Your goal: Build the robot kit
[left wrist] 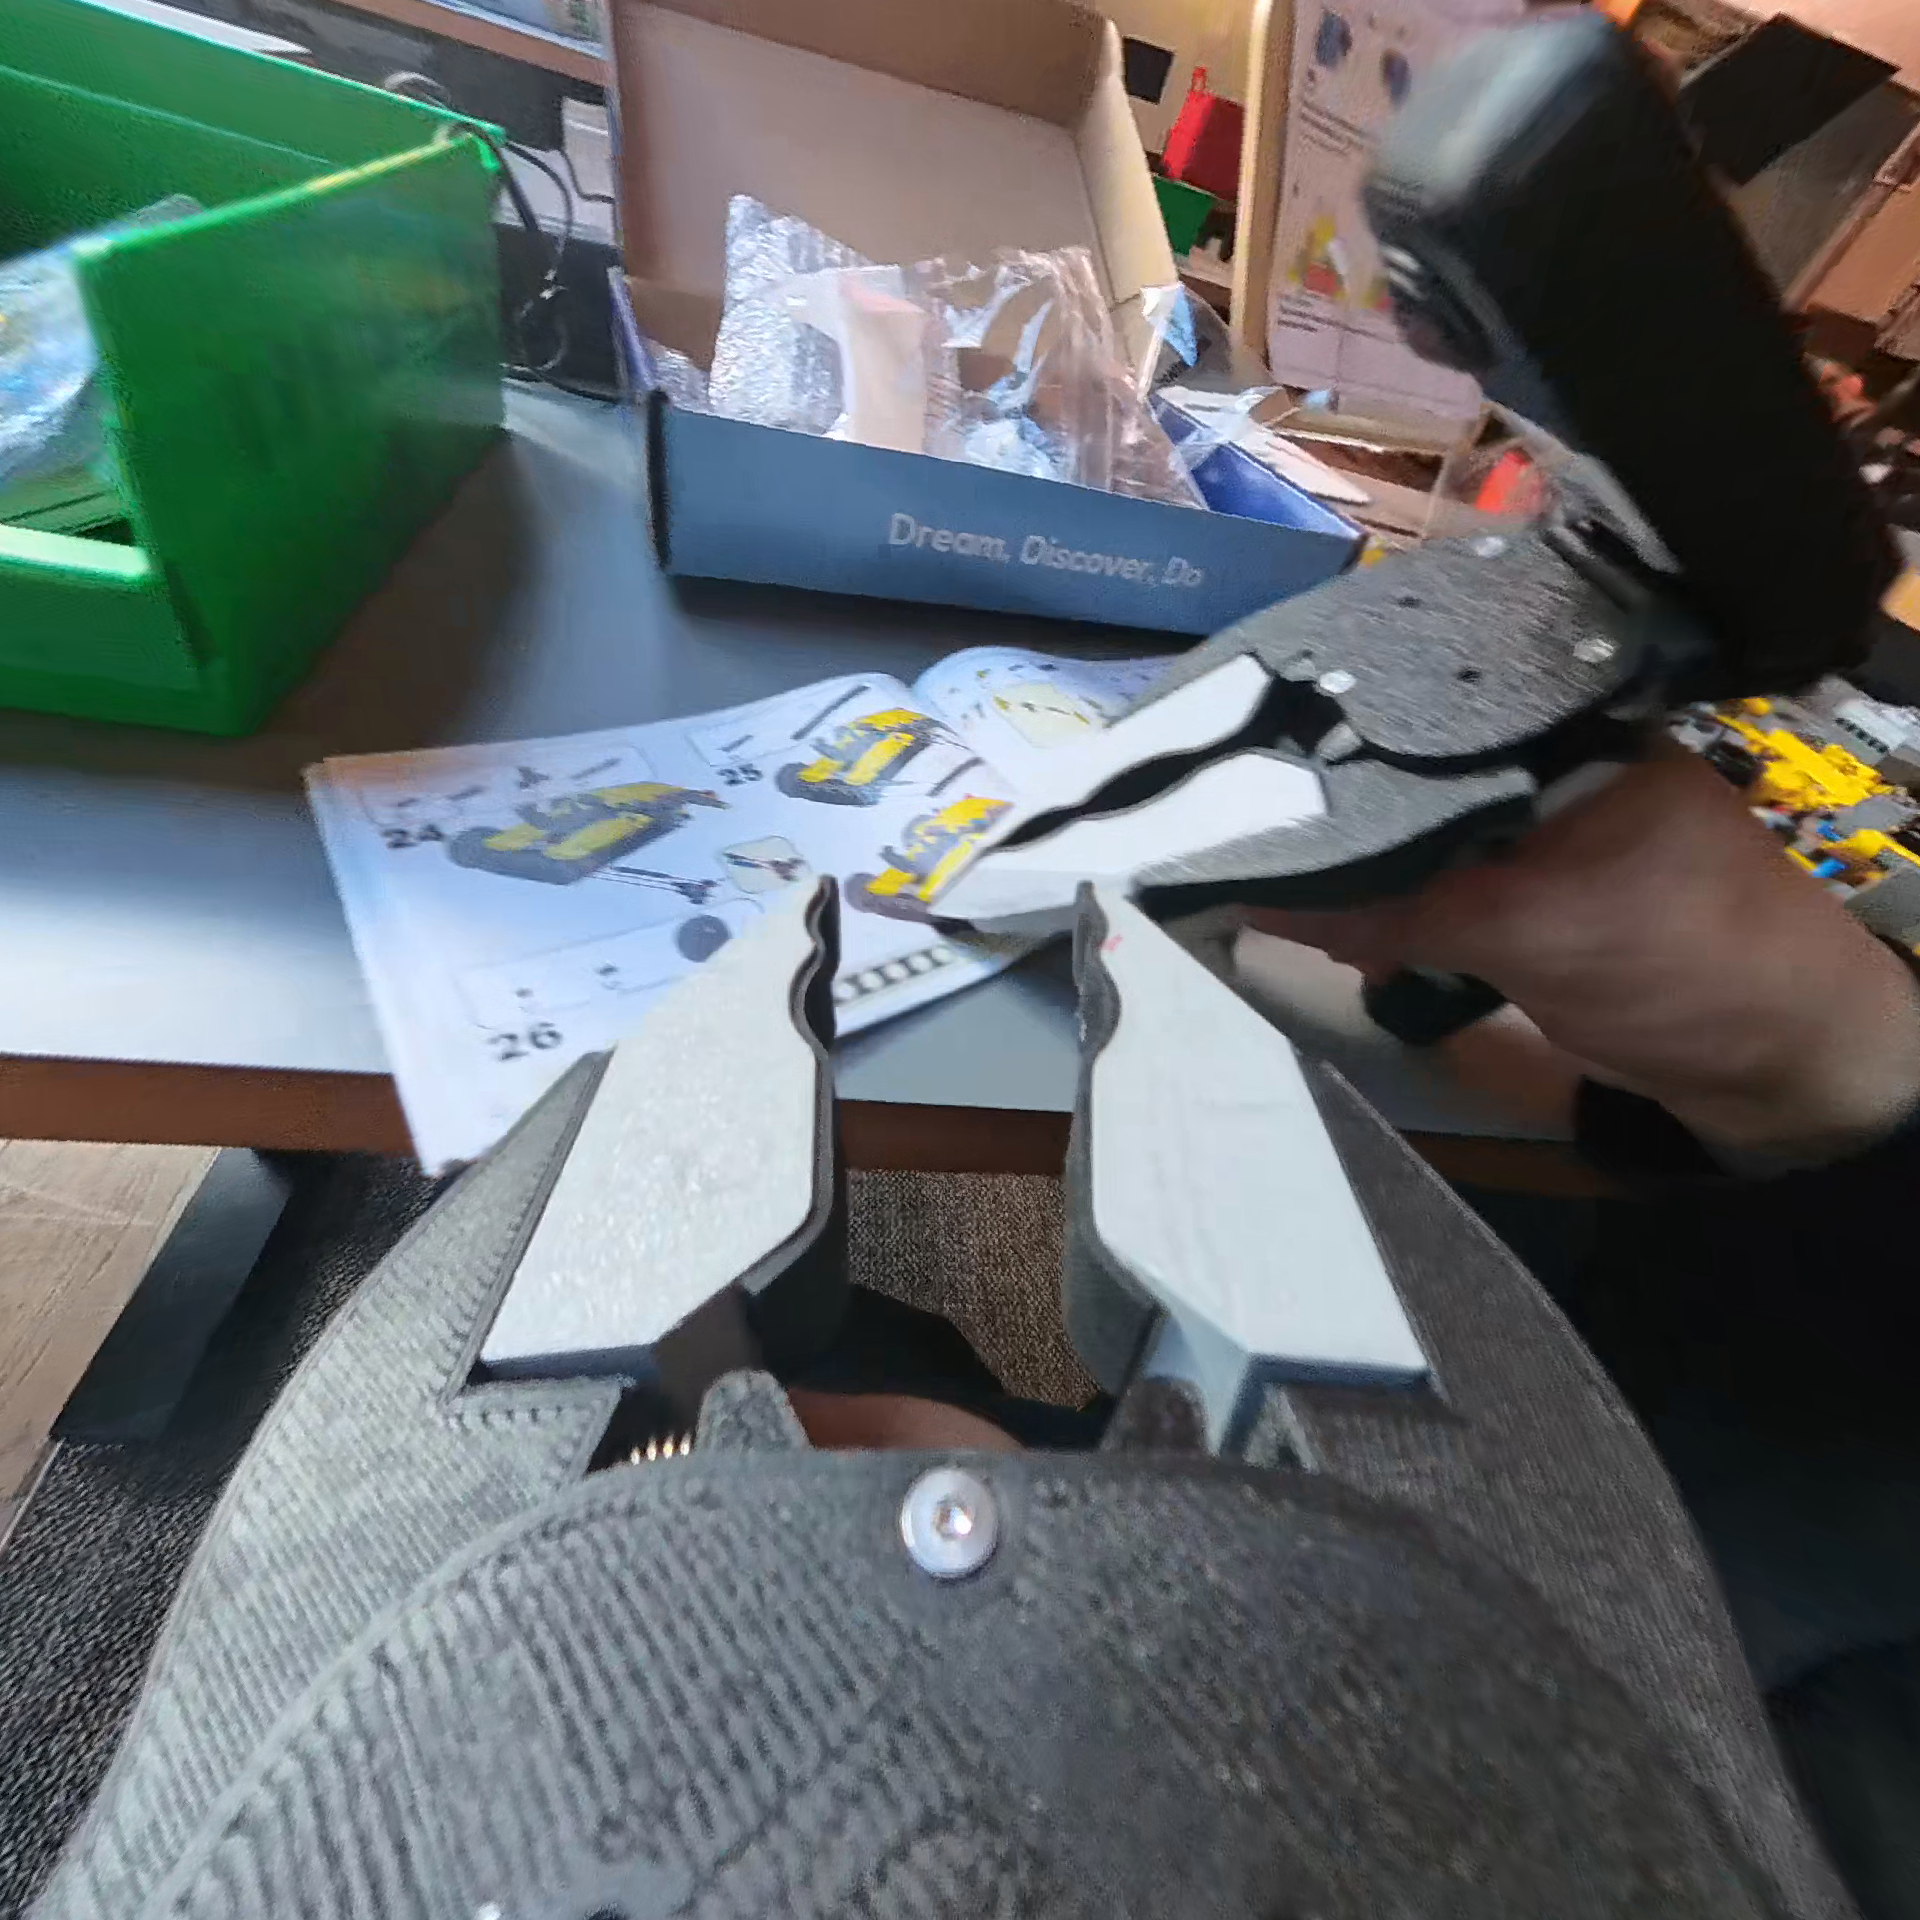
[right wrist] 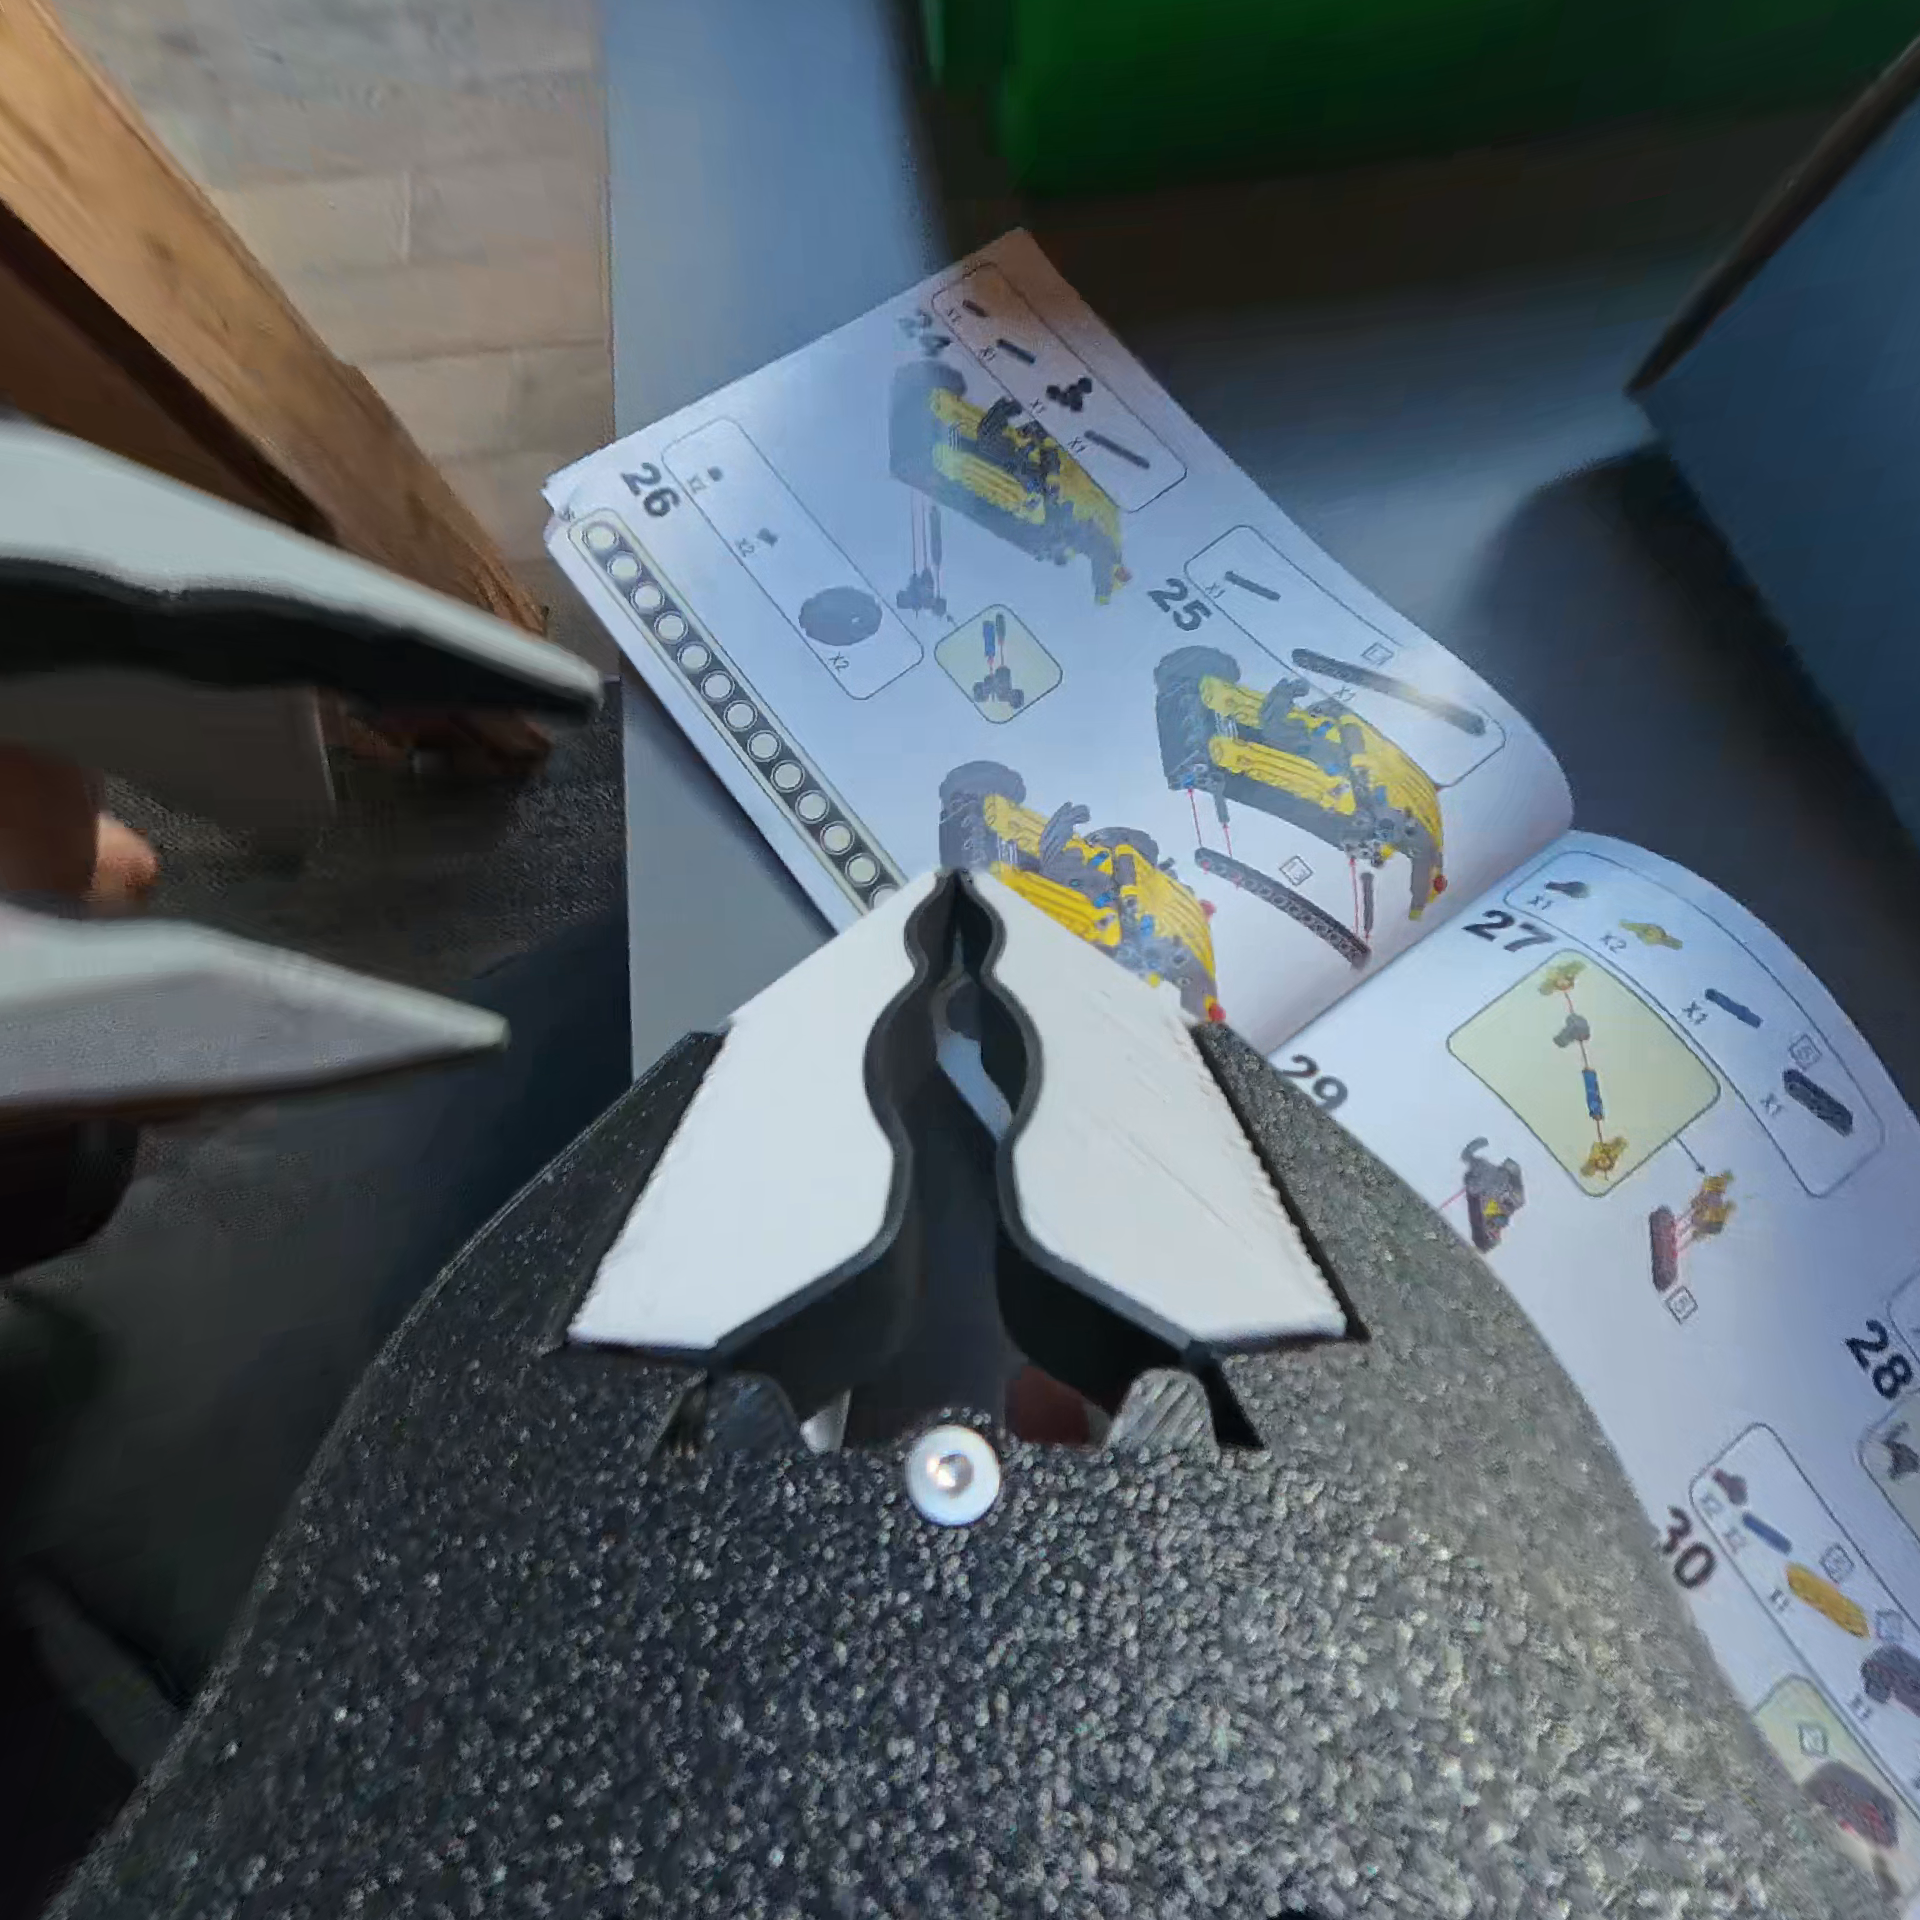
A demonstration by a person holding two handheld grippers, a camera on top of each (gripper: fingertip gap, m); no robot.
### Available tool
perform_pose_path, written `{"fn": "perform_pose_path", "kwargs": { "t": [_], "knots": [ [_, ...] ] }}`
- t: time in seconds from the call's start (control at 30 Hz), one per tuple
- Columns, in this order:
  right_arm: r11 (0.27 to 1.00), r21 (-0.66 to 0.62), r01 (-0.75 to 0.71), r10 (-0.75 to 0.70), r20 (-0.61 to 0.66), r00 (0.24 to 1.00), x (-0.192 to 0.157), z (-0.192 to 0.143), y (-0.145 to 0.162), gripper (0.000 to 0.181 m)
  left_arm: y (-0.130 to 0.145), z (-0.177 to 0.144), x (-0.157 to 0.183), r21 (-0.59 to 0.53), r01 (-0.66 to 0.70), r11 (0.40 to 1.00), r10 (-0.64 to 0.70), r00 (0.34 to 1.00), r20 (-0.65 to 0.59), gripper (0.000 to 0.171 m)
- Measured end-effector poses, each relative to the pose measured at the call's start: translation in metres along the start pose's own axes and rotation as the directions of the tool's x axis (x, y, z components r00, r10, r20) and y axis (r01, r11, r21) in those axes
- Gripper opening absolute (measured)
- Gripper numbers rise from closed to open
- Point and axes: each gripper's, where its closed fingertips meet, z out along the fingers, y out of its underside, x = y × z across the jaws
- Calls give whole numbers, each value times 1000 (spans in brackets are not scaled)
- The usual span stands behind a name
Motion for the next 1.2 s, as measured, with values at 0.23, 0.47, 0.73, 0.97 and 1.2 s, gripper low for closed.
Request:
{"fn": "perform_pose_path", "kwargs": {
  "t": [0.23, 0.47, 0.73, 0.97, 1.2],
  "knots": [
    [1000, -5, -2, 2, 46, 999, -15, -15, 16, 0, 11, 2, -25, -64, 23, 998, -18, 997, 75, 38],
    [1000, 5, 19, -19, 40, 999, -27, -30, 30, 0, 33, 8, -25, -163, 28, 986, -16, 997, 76, 30],
    [1000, 15, -9, 8, 76, 997, -27, -31, 30, 0, 42, 13, -30, -187, 45, 981, -30, 996, 85, 14],
    [1000, 23, 17, -18, 57, 998, -27, -31, 30, 0, 43, 13, -32, -183, 32, 983, -15, 995, 94, 10],
    [985, 163, 65, -69, 22, 997, -32, -47, 14, 0, 43, 13, -35, -192, 19, 981, 3, 994, 111, 4]
  ]
}}
